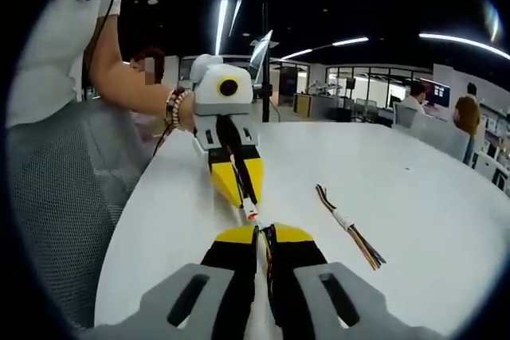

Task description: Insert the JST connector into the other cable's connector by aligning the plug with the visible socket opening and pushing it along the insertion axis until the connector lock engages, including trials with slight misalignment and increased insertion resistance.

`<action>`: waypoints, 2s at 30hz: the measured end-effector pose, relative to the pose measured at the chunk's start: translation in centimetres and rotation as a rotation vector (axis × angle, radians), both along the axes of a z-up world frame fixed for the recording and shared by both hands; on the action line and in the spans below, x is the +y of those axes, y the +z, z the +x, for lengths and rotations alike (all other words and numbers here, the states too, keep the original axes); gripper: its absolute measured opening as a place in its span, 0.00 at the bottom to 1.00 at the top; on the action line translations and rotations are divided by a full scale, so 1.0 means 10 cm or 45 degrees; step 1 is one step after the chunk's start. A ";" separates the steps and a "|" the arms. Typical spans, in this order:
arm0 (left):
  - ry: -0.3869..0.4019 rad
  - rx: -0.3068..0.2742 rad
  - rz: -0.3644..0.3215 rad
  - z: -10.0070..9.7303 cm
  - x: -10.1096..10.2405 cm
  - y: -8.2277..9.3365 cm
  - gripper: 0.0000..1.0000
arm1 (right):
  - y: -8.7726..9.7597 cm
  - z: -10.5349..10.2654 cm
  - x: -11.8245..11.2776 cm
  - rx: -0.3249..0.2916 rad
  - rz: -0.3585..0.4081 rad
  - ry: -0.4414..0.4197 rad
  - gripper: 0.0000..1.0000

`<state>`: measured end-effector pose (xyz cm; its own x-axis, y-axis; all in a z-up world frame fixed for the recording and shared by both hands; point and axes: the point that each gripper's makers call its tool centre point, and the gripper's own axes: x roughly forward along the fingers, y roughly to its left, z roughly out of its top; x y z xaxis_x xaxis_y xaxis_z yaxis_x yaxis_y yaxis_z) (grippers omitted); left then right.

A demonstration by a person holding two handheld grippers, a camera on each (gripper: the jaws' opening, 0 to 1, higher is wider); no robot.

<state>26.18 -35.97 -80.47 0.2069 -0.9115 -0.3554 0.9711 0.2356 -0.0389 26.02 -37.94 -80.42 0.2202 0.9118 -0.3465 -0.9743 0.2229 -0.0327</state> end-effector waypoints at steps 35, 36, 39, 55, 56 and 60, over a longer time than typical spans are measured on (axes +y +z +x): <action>0.001 -0.038 0.024 -0.01 -0.04 0.01 0.00 | -0.09 -0.02 0.02 0.013 -0.055 0.013 0.02; -0.007 -0.038 0.030 -0.02 -0.04 0.00 0.00 | -0.07 -0.01 0.03 0.015 -0.038 0.011 0.02; -0.007 -0.040 0.029 -0.02 -0.05 0.00 0.00 | -0.07 -0.02 0.03 0.013 -0.043 0.017 0.02; -0.031 -0.034 0.028 -0.06 -0.08 0.00 0.00 | -0.07 -0.06 0.05 0.025 -0.035 0.047 0.02; -0.031 -0.033 0.026 -0.06 -0.08 0.00 0.00 | -0.07 -0.06 0.04 0.025 -0.035 0.048 0.02; -0.028 -0.027 0.013 -0.05 -0.10 0.01 0.00 | -0.05 -0.06 0.03 0.027 -0.027 0.044 0.02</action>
